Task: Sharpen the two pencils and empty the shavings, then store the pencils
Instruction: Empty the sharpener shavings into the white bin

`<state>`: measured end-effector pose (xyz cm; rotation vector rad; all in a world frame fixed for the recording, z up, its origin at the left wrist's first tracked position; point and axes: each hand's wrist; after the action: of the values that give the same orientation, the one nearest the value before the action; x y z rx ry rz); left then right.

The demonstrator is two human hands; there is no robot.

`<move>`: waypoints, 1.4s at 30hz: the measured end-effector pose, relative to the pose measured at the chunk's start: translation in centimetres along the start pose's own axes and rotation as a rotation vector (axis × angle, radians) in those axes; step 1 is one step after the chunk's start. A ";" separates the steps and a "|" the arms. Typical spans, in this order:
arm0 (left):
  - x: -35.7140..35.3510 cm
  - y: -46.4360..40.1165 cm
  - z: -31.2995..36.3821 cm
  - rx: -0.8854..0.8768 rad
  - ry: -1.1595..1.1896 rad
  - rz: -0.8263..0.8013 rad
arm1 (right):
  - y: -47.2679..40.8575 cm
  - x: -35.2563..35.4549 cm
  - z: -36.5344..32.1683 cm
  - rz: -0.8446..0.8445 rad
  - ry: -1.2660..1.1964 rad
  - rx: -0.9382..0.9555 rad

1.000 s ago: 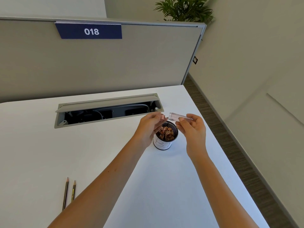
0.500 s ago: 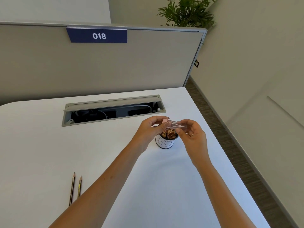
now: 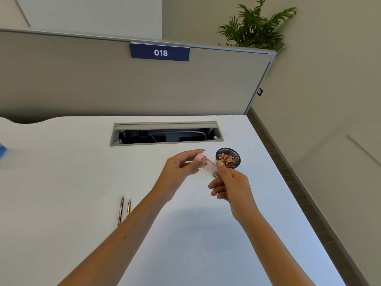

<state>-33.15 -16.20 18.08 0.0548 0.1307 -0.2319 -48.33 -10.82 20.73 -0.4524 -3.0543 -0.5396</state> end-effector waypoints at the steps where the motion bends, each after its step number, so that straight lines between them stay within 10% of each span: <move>1: 0.5 0.9 -0.1 0.006 0.027 0.004 | 0.6 -0.7 0.2 -0.014 0.002 -0.058; 15: 13.0 10.8 2.3 -0.020 0.095 0.047 | 9.3 -14.8 1.6 -0.298 -0.111 -0.448; 25: 23.3 14.3 5.3 0.179 0.356 -0.040 | 12.1 -22.7 2.1 -0.494 0.489 0.481; 42: 31.5 16.4 3.5 0.192 0.247 0.069 | 11.6 -32.6 3.6 -0.455 0.660 0.609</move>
<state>1.48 -7.59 17.95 0.2790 0.3513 -0.1676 -13.67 -8.29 19.33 0.3722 -2.4599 0.2291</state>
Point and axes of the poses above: each hand's wrist, its own y-axis away from the middle knuckle, its own x-axis out of the back of the hand, z = x × y, and after that the axes turned 2 degrees about z, right-handed
